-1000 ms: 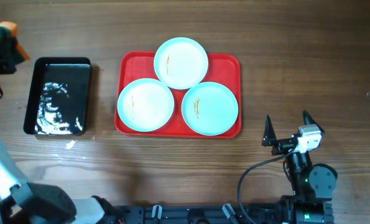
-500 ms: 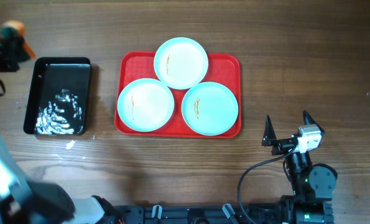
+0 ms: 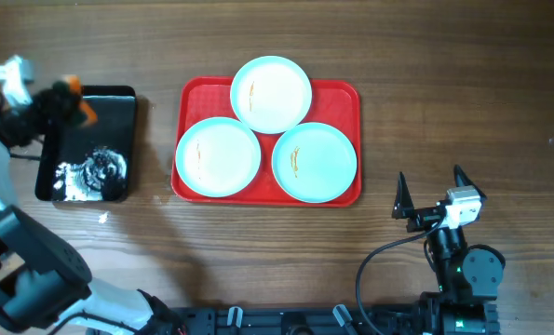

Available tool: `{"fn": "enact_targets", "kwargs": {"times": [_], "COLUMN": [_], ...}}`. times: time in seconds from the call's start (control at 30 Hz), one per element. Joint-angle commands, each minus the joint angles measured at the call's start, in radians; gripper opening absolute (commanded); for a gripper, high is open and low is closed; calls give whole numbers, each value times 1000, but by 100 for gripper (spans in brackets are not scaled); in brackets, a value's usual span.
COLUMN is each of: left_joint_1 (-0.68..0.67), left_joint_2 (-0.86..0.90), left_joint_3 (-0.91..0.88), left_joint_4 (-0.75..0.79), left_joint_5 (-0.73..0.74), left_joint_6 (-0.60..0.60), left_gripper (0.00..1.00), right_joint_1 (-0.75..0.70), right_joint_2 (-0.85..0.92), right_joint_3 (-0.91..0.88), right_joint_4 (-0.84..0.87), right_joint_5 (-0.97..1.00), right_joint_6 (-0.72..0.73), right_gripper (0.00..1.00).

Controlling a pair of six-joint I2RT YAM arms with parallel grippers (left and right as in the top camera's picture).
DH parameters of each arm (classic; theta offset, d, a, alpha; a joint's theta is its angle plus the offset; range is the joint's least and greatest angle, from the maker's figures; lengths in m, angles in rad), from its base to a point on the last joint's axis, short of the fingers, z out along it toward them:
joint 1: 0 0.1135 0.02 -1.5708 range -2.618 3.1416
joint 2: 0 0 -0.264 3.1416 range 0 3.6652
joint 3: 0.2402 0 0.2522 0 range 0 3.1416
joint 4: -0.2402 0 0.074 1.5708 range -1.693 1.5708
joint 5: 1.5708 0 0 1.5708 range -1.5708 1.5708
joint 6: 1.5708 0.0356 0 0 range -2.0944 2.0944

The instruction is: Clean dirty plates on tray and stack at the side

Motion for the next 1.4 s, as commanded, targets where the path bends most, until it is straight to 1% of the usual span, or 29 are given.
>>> {"fn": "enact_targets", "kwargs": {"times": [0.0, 0.1, 0.13, 0.17, 0.23, 0.27, 0.3, 0.33, 0.37, 0.4, 0.47, 0.5, 0.53, 0.6, 0.63, 0.67, 0.7, 0.73, 0.8, 0.83, 0.93, 1.03, 1.07, 1.13, 1.2, 1.23, 1.27, 1.33, 1.37], "left_joint_1": [23, 23, 23, 21, 22, 22, 23, 33, 41, 46, 43, 41, 34, 32, 32, 18, -3, -16, -24, -18, -4, -10, -11, -11, -13, -13, -12, -10, -8], "left_joint_2": [-128, -176, -169, -159, -124, -101, -73, -51, -51, -73, -130, -152, -181, -211, -208, -179, -135, -101, -35, -30, -116, -217, -237, -231, -172, -118, -73, -63, -102], "left_joint_3": [22, 22, 18, 13, -43, -89, -133, -149, -146, -127, -64, -40, -18, -12, -16, -56, -116, -155, -190, -180, -47, 62, 64, 52, -32, -97, -123, -116, -63], "left_joint_4": [122, 163, 137, 108, 43, 43, 53, 53, 77, 97, 158, 175, 181, 180, 145, 85, 58, 61, 65, 71, 72, 77, 85, 25, -3, 1, -10, -3, 1], "left_joint_5": [209, 208, 172, 129, -11, -97, -175, -196, -172, -115, -23, -10, -11, -24, -31, -85, -152, -203, -252, -234, -150, -150, -151, -207, -253, -253, -252, -214, -151], "left_joint_6": [-174, -162, -105, -68, 62, 96, 100, 100, 96, 82, -27, -63, -69, -60, -57, 7, 77, 100, 101, 100, 67, 66, 67, 73, 97, 98, 97, 97, 96], "left_gripper": [4, 4, 4, 4, 4, 4, 4, 4, 4, 4, 4, 4, 4, 4, 4, 4, 4, 4, 4, 4, 4, 4, 4, 4, 4, 4, 4, 4, 4], "right_joint_1": [-4, -4, -4, -4, -4, -4, -4, -4, -4, -4, -4, -4, -4, -4, -4, -4, -4, -4, -4, -4, -4, -4, -4, -4, -4, -4, -4, -4, -4], "right_joint_2": [-3, -3, -3, -3, -3, -3, -3, -3, -3, -3, -3, -3, -3, -3, -3, -3, -3, -3, -3, -3, -3, -3, -3, -3, -3, -3, -3, -3, -3], "right_joint_3": [-1, -1, -1, -1, -1, -1, -1, -1, -1, -1, -1, -1, -1, -1, -1, -1, -1, -1, -1, -1, -1, -1, -1, -1, -1, -1, -1, -1, -1], "right_joint_4": [3, 3, 3, 3, 3, 3, 3, 3, 3, 3, 3, 3, 3, 3, 3, 3, 3, 3, 3, 3, 3, 3, 3, 3, 3, 3, 3, 3, 3], "right_joint_5": [10, 10, 10, 10, 10, 10, 10, 10, 10, 10, 10, 10, 10, 10, 10, 10, 10, 10, 10, 10, 10, 10, 10, 10, 10, 10, 10, 10, 10], "right_joint_6": [-12, -12, -12, -12, -12, -12, -12, -12, -12, -12, -12, -12, -12, -12, -12, -12, -12, -12, -12, -12, -12, -12, -11, -12, -12, -12, -12, -12, -12], "right_gripper": [100, 100, 100, 100, 100, 100, 100, 100, 100, 100, 100, 100, 100, 100, 100, 100, 100, 100, 100, 100, 100, 100, 100, 100, 100, 100, 100, 100, 100]}}
